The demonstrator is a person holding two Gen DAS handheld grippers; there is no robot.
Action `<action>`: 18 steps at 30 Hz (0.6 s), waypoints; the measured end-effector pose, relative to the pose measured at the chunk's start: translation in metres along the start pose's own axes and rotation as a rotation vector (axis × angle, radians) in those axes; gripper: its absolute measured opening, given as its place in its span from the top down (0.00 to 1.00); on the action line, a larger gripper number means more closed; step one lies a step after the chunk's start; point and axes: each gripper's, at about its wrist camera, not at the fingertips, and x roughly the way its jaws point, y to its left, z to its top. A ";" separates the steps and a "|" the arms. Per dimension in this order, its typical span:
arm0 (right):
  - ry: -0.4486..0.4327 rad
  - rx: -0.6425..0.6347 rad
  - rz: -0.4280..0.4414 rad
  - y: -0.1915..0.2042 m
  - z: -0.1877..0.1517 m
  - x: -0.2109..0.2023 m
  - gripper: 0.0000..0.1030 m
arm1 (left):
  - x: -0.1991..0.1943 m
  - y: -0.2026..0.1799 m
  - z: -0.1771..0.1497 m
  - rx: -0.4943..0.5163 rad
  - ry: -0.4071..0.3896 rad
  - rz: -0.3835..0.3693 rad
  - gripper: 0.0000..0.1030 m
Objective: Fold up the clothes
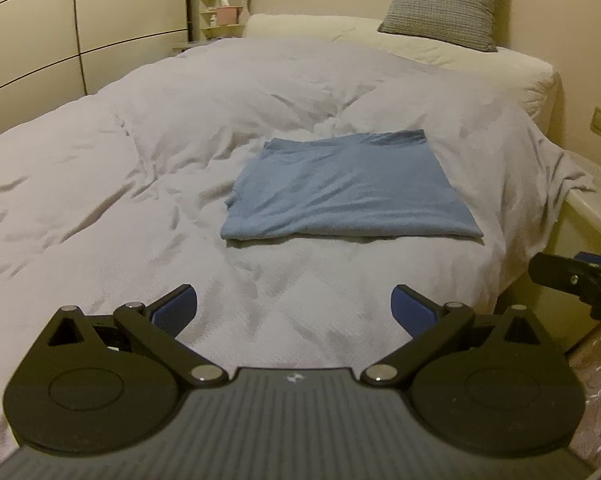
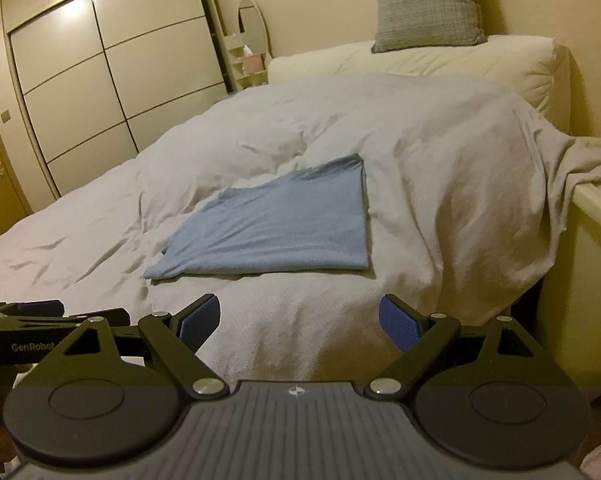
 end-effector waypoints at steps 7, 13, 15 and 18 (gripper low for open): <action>0.007 -0.049 -0.050 0.007 0.005 -0.006 0.14 | -0.009 0.001 -0.001 0.003 -0.018 -0.005 0.01; 0.003 -0.090 -0.073 0.013 0.008 -0.022 0.14 | -0.023 0.004 -0.004 -0.012 -0.027 -0.054 0.01; 0.005 -0.094 -0.079 0.014 0.008 -0.027 0.14 | -0.027 0.004 -0.005 -0.008 -0.030 -0.051 0.01; 0.007 -0.098 -0.096 0.015 0.008 -0.034 0.14 | -0.034 0.004 -0.006 0.008 -0.036 -0.026 0.01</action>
